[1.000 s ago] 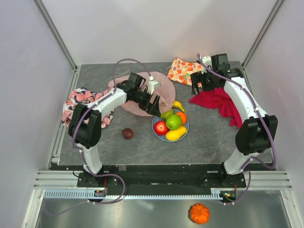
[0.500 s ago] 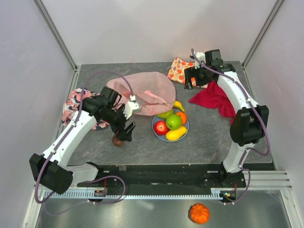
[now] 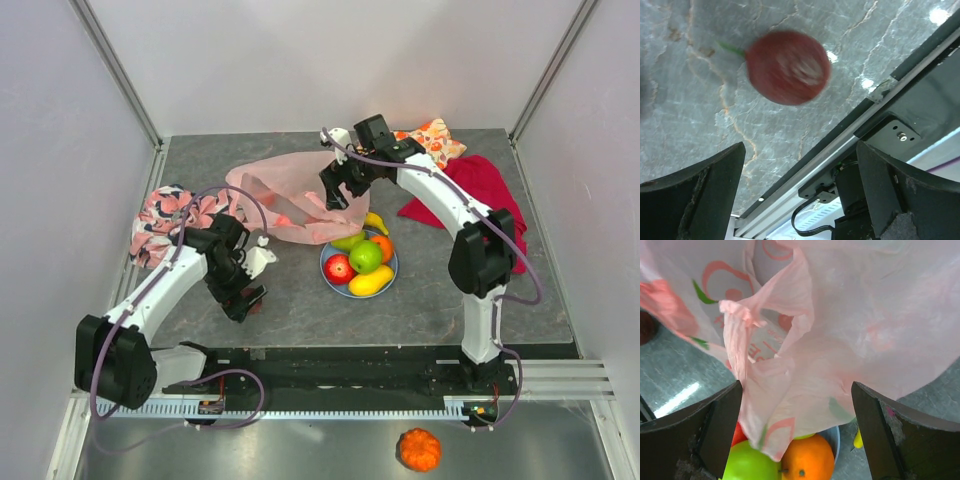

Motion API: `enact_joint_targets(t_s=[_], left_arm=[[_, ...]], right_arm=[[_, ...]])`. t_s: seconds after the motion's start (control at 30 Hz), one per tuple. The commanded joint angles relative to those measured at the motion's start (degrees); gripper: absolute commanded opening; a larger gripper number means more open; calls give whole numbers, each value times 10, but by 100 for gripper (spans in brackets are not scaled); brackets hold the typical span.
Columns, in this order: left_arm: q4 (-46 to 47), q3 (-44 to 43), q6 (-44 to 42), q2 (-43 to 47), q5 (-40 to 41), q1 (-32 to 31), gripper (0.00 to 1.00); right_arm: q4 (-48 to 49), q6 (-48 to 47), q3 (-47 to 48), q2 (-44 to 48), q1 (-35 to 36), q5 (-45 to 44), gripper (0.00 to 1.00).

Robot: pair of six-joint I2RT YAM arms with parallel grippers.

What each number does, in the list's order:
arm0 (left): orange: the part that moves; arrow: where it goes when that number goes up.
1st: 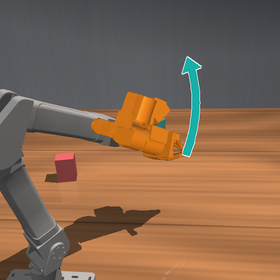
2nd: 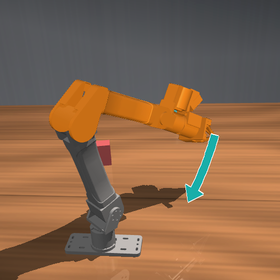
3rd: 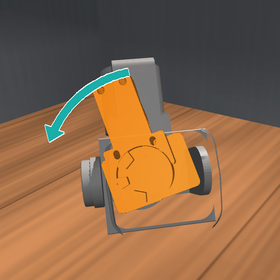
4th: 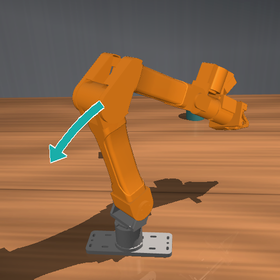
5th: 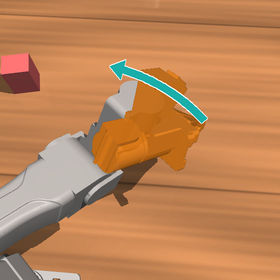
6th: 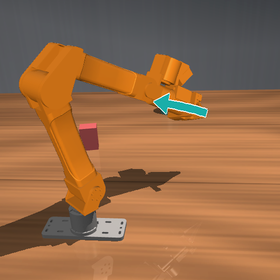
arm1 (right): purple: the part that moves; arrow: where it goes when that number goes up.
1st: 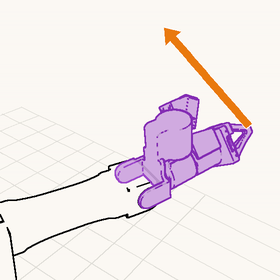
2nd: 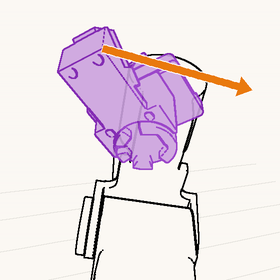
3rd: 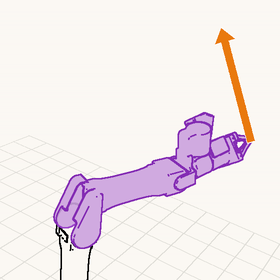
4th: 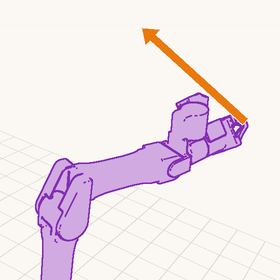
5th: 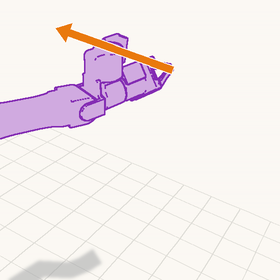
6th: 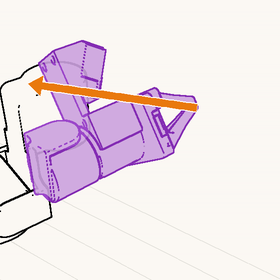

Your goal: Take the fake fruits out of the plastic bag

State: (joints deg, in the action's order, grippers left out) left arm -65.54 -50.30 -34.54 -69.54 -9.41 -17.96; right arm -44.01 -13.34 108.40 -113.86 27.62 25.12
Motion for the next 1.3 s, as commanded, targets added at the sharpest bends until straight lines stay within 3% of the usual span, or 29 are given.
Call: enact_joint_targets(t_s=[0.0, 0.1, 0.27, 0.37, 0.47, 0.5, 0.57, 0.73, 0.87, 1.07, 1.1, 1.13, 1.17, 1.27], left_arm=[[6, -17, -15, -31, -41, 3, 99], [38, -10, -2, -53, -73, 2, 99], [124, -8, 20, -94, -33, 3, 99], [145, -27, 26, -121, -72, 2, 99], [149, -54, 35, -150, -114, 1, 99], [154, -59, 39, -161, -119, 0, 99], [154, -74, 44, -172, -126, -5, 99], [137, -84, 40, -188, -134, -17, 99], [123, -77, 32, -178, -119, -21, 98], [113, -67, 20, -172, -91, -21, 98], [112, -67, 22, -176, -97, -22, 98], [110, -67, 22, -183, -99, -23, 98], [110, -67, 24, -187, -102, -24, 97], [110, -58, 30, -205, -105, -33, 91]], right_arm=[[-22, -26, 31, -37, 2, -19, 98], [-26, -28, 37, -46, 18, -38, 98], [-18, -41, 53, -75, 52, -127, 97], [3, -38, 82, -110, 48, -162, 74], [15, -27, 173, -173, 24, -159, 42], [22, -31, 221, -200, 18, -162, 20], [52, -37, 260, -219, 14, -179, 0], [110, -20, 347, -247, 5, -213, 0], [139, -5, 355, -223, 0, -221, 0], [201, 2, 333, -186, -35, -161, 2], [209, 5, 305, -181, -40, -156, 6], [223, 9, 288, -175, -40, -150, 17], [226, 15, 273, -167, -41, -148, 44], [227, 41, 246, -153, -41, -164, 68]])
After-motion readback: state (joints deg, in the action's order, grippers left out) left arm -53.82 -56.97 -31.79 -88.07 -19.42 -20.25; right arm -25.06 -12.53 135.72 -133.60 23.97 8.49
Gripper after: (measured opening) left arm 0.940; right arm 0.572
